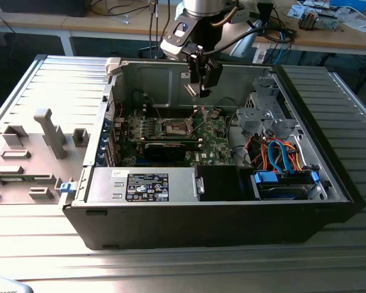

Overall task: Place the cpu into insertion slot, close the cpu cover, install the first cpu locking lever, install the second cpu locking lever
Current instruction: 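Place the cpu into insertion slot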

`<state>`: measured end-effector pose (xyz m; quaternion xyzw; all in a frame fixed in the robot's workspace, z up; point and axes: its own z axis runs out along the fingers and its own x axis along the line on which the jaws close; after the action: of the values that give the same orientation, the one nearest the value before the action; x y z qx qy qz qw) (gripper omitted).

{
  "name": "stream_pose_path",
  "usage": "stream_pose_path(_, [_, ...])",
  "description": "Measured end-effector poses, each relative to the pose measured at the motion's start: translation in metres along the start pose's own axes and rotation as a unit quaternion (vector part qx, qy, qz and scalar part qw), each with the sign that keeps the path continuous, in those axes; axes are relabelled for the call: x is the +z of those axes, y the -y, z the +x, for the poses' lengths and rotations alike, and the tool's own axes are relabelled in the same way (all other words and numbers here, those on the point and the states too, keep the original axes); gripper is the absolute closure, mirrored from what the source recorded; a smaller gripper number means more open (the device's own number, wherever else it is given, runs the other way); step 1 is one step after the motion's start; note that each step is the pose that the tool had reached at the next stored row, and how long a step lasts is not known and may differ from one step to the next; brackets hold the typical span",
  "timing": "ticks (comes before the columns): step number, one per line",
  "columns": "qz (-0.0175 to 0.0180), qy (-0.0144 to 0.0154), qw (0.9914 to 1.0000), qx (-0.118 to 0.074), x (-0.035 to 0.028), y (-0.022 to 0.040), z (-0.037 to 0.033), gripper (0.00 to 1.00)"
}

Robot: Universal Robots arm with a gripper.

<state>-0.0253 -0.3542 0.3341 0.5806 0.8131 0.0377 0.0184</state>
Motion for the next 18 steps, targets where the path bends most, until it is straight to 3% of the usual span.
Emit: stream_pose_path(18, [-0.0001, 0.0004, 0.99999, 0.005, 0.0001, 0.0000, 0.0000, 0.45])
